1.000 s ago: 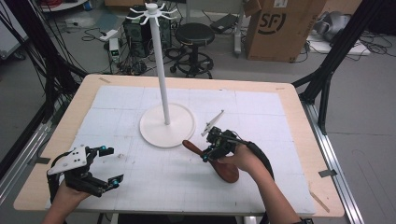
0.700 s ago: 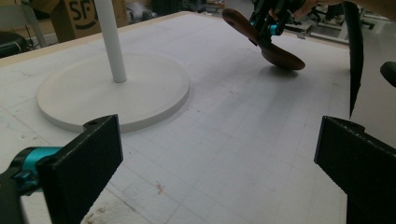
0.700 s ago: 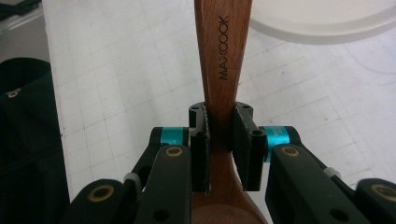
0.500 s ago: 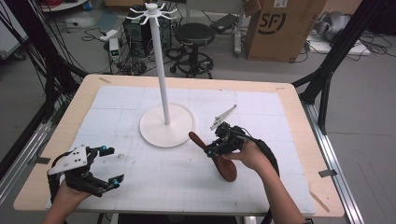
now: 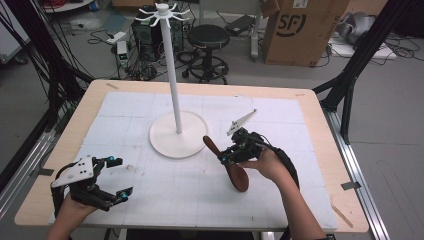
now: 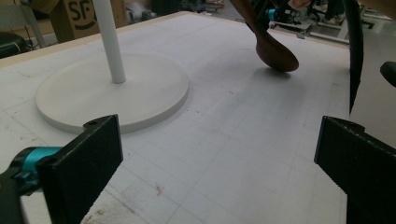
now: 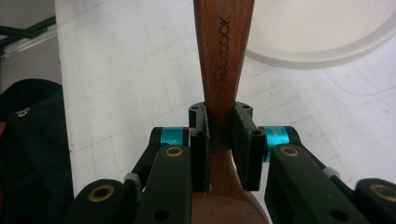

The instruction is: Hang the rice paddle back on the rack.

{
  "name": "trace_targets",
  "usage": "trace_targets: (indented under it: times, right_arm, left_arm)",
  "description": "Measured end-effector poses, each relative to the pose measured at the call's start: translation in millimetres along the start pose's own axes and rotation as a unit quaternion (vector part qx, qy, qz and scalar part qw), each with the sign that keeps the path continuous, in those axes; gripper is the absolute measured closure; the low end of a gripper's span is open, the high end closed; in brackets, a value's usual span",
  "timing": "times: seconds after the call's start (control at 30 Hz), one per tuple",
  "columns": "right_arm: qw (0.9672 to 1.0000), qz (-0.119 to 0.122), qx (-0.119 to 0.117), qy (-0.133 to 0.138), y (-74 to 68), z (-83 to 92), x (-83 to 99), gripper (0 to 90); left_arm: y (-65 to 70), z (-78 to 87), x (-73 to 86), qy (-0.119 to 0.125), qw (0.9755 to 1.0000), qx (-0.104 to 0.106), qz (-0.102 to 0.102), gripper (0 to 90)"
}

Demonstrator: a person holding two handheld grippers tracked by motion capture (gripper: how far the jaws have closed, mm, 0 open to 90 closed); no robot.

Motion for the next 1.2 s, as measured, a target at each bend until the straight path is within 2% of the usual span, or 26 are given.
trace_targets:
  times: [0.27, 0.37, 0.4, 0.47, 0.73, 0.83, 1.2]
  right_arm:
    - [0.9996, -0.002, -0.010, 0.025, -2.0, 8.3, -3.9, 78.4]
    - [0.9994, -0.004, -0.003, 0.035, -2.6, 14.2, -6.4, 78.4]
    - [0.9993, -0.005, -0.007, 0.036, -3.2, 15.9, -7.2, 78.4]
    - [0.9991, 0.001, -0.003, 0.043, -3.3, 19.7, -9.8, 78.4]
    - [0.9974, 0.015, -0.004, 0.070, -9.5, 39.0, -27.9, 78.4]
    - [0.9960, 0.025, 0.003, 0.086, -10.7, 48.4, -36.9, 78.4]
    - [0.9924, 0.044, 0.012, 0.114, -17.0, 72.8, -64.9, 78.3]
  left_arm:
    - [-0.2, 0.0, 0.2, 0.000, 1.0000, 0.000, 0.004, 1.7]
    - [-0.3, -0.4, 0.5, -0.001, 1.0000, 0.000, 0.002, 1.7]
    - [-0.3, -0.6, 0.3, -0.001, 1.0000, 0.000, 0.002, 1.7]
    - [-0.1, -0.8, 0.4, -0.001, 1.0000, 0.000, 0.003, 1.7]
    - [0.4, -1.3, 0.1, 0.000, 1.0000, 0.002, 0.004, 1.7]
    - [0.5, -1.2, 0.0, 0.000, 1.0000, 0.002, 0.004, 1.7]
    - [-0.4, -1.0, 0.1, 0.000, 1.0000, 0.001, 0.003, 1.7]
Point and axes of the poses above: each handheld gripper's, and its own axes: z roughly backward along the jaws, x roughly out of its underside, y roughly to its right, the point moved 9 cm from there along -z, roughly forward along the jaws, and after that the axes turned 13 degrees about -x, right-handed, at the moved point
